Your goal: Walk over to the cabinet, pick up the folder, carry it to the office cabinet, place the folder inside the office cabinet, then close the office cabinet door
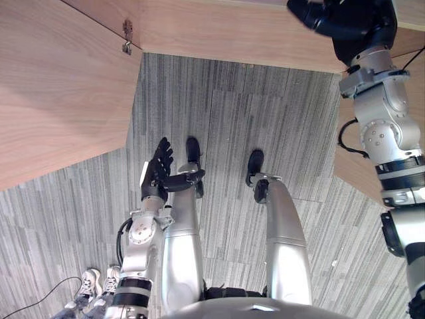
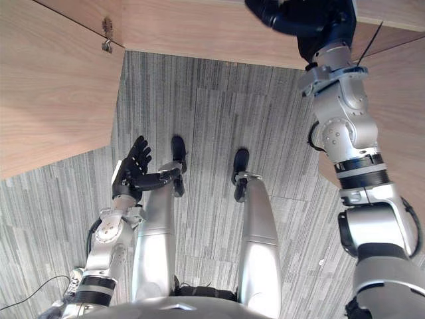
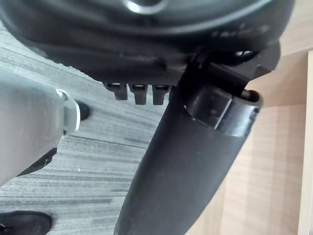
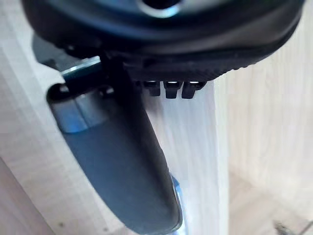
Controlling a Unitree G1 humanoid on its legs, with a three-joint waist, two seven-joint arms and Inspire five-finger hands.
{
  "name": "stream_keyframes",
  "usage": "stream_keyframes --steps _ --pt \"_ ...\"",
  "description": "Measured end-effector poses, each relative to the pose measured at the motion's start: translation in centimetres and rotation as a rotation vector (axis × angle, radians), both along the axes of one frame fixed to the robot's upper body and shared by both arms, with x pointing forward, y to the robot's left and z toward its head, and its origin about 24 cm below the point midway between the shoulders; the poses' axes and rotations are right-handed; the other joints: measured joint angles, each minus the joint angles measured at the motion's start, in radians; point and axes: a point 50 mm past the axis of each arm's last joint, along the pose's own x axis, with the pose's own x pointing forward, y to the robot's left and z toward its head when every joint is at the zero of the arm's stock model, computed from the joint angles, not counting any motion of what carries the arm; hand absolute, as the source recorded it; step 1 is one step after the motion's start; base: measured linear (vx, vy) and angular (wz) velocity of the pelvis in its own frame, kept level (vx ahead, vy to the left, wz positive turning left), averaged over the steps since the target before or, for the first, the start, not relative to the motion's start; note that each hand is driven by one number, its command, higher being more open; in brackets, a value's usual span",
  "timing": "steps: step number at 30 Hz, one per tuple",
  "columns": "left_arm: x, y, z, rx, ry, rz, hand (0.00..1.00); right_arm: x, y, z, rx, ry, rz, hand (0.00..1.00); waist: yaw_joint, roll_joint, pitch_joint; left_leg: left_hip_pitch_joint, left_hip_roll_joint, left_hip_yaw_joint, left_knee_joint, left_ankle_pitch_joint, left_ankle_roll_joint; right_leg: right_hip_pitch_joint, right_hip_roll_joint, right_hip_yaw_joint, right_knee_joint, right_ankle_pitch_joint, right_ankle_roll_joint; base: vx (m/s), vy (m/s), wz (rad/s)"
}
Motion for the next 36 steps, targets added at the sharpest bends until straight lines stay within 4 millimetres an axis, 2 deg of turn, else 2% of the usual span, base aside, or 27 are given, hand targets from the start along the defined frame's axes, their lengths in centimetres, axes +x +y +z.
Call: stream_keyframes --steps 5,12,16,17,21,24,26,29,32,36 --pt "-0.1 0.9 -0.8 0.040 0.042 -0.016 1.00 -0.4 -0.2 -1.0 -0.237 0.021 -0.008 1.00 0.001 -0.037 -0.018 0.007 -0.001 0.011 -0.001 -0.010 0.010 0.007 -0.003 0.005 -0.009 0.000 0.003 0.03 0.036 -0.03" --pt "-0.3 1.5 -1.3 0.069 0.062 -0.036 1.00 -0.7 0.2 -3.2 -0.377 0.102 0.074 1.00 0.009 -0.058 -0.030 0.031 -0.006 0.030 0.001 -0.032 0.026 0.038 -0.015 0.012 -0.019 -0.009 0.017 0.04 0.043 0.01" --pt "-0.3 1.8 -1.0 0.084 0.052 -0.047 1.00 -0.9 0.7 -5.5 -0.418 0.183 0.137 1.00 0.024 -0.066 -0.034 0.030 -0.011 0.037 0.007 -0.037 0.034 0.039 -0.020 0.016 -0.024 -0.011 0.019 0.06 0.043 0.01" --pt "-0.3 1.8 -1.0 0.084 0.052 -0.045 1.00 -0.9 0.7 -5.9 -0.415 0.193 0.144 0.00 0.028 -0.066 -0.034 0.030 -0.012 0.040 0.008 -0.039 0.036 0.039 -0.022 0.016 -0.022 -0.011 0.020 0.06 0.038 0.00" --pt "-0.3 1.9 -1.1 0.081 0.052 -0.041 1.00 -1.4 0.5 -5.7 -0.311 0.153 0.134 0.00 0.029 -0.066 -0.034 0.030 -0.016 0.042 0.009 -0.040 0.039 0.042 -0.027 0.015 -0.024 -0.011 0.020 0.03 0.029 0.02" --pt "-0.3 1.6 -1.1 0.060 0.049 -0.022 1.00 -2.4 0.4 -4.0 -0.067 0.015 0.092 0.00 0.028 -0.066 -0.034 0.030 -0.015 0.044 0.011 -0.043 0.037 0.042 -0.027 0.016 -0.029 -0.011 0.021 0.00 0.007 -0.01" --pt "-0.3 1.0 -1.4 0.022 0.048 0.019 1.00 -4.1 0.0 -1.7 0.127 -0.158 0.029 0.00 0.027 -0.066 -0.034 0.030 -0.014 0.047 0.017 -0.048 0.037 0.043 -0.027 0.017 -0.030 -0.011 0.021 0.03 0.027 -0.04" --pt "-0.1 0.3 -1.3 -0.001 0.041 0.041 1.00 -6.0 -0.3 0.2 0.229 -0.328 -0.053 0.00 0.027 -0.065 -0.034 0.031 -0.012 0.049 0.026 -0.057 0.040 0.047 -0.027 0.018 -0.030 -0.011 0.021 0.03 0.024 -0.04" --pt "0.8 -0.3 -0.6 -0.012 0.011 0.048 1.00 -7.3 0.1 1.1 0.229 -0.434 -0.150 0.00 0.027 -0.064 -0.035 0.031 -0.012 0.050 0.034 -0.064 0.040 0.049 -0.028 0.019 -0.028 -0.012 0.023 0.02 0.020 -0.02" --pt "1.7 -0.7 0.4 -0.010 -0.027 0.060 1.00 -7.4 0.9 1.0 0.105 -0.474 -0.310 0.00 0.027 -0.064 -0.035 0.031 -0.012 0.056 0.045 -0.073 0.041 0.048 -0.030 0.025 -0.020 -0.016 0.027 0.02 0.021 -0.03"
